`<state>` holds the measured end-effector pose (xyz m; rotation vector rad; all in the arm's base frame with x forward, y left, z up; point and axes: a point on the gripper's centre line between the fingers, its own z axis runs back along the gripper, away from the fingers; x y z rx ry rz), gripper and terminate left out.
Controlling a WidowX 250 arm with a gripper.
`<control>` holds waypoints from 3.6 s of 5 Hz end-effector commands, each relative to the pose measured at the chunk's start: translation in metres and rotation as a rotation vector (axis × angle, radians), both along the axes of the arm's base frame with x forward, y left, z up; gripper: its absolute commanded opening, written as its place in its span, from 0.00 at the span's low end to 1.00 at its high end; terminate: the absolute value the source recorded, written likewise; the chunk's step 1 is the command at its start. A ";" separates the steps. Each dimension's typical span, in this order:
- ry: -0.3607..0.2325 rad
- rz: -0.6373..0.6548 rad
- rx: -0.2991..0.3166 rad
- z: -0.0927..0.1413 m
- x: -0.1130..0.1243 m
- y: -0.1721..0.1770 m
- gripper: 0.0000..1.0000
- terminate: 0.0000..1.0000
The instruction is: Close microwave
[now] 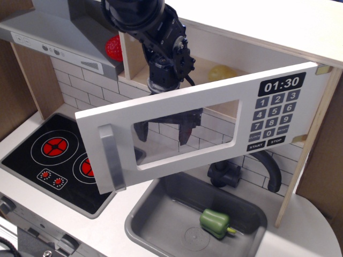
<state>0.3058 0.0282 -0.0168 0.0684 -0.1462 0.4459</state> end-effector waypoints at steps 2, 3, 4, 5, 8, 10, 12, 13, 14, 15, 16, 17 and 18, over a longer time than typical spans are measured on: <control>-0.059 0.053 0.055 0.018 0.006 -0.009 1.00 0.00; -0.069 0.070 -0.017 0.050 0.009 -0.017 1.00 0.00; -0.092 0.070 -0.017 0.079 0.009 -0.025 1.00 0.00; -0.119 0.007 -0.022 0.113 0.004 -0.031 1.00 0.00; -0.053 -0.286 -0.052 0.163 -0.021 -0.032 1.00 0.00; -0.039 -0.402 -0.105 0.178 -0.037 -0.037 1.00 0.00; 0.061 -0.532 -0.205 0.164 -0.053 -0.046 1.00 0.00; 0.075 -0.548 -0.197 0.157 -0.057 -0.049 1.00 0.00; 0.036 -0.489 -0.101 0.145 -0.049 -0.046 1.00 0.00; 0.015 -0.447 -0.042 0.136 -0.033 -0.043 1.00 0.00; 0.021 -0.423 -0.037 0.134 -0.018 -0.041 1.00 0.00; 0.027 -0.414 -0.051 0.148 -0.010 -0.044 1.00 0.00; 0.038 -0.417 -0.065 0.164 -0.012 -0.046 1.00 0.00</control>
